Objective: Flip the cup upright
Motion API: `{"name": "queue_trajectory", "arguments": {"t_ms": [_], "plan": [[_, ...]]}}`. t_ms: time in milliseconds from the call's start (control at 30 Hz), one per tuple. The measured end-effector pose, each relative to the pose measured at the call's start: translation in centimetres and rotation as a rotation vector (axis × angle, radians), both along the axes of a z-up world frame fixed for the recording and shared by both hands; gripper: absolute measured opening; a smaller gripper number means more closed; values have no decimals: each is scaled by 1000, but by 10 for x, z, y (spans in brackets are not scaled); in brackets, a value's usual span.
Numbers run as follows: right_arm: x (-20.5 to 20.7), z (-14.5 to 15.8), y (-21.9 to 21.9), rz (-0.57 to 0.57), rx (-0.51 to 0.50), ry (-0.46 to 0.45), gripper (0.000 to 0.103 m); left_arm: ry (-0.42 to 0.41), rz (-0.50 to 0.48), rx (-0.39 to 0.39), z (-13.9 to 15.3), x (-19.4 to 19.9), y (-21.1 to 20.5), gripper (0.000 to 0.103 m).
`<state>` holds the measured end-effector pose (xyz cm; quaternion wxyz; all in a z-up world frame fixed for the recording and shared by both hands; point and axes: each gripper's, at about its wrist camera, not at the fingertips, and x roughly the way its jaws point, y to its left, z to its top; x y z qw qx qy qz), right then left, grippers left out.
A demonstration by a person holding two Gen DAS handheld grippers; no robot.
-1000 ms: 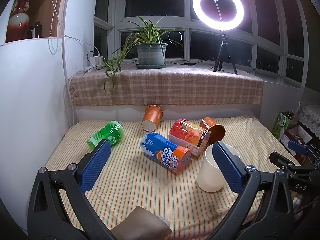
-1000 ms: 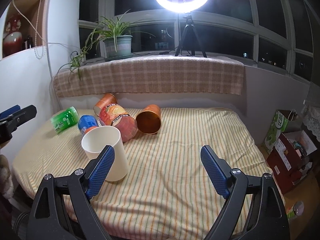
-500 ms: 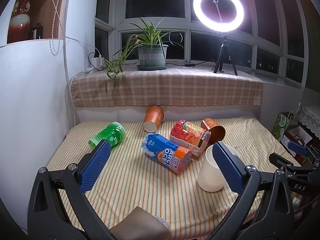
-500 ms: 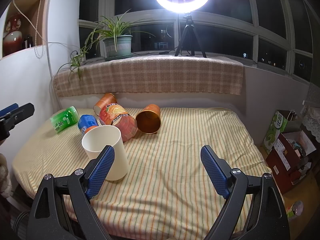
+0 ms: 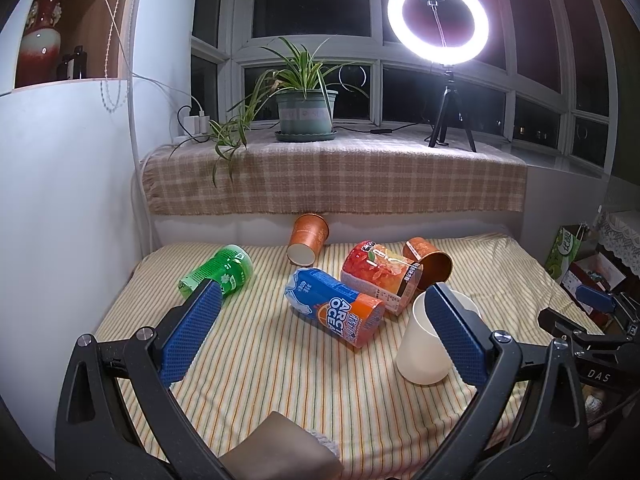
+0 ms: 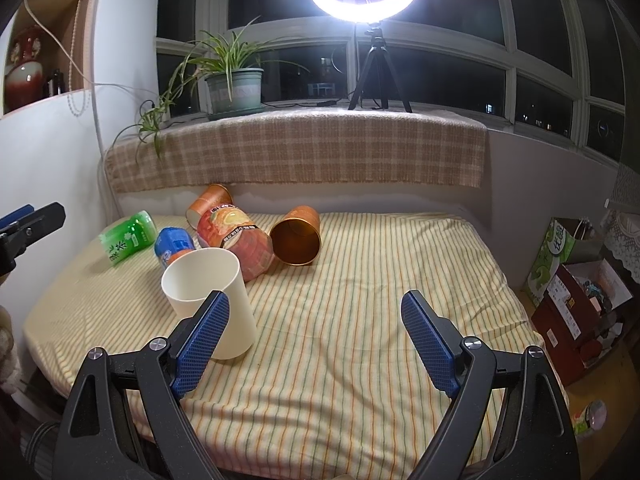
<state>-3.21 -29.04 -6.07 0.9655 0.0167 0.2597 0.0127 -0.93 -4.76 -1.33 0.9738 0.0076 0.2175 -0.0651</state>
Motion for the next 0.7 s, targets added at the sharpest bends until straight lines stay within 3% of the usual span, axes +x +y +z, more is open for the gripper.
{"name": "queue_trajectory", "arguments": {"t_ms": [700], "plan": [[5,-4,2,3,-4,15,88,-6,12,9,2,0,7,103]]}}
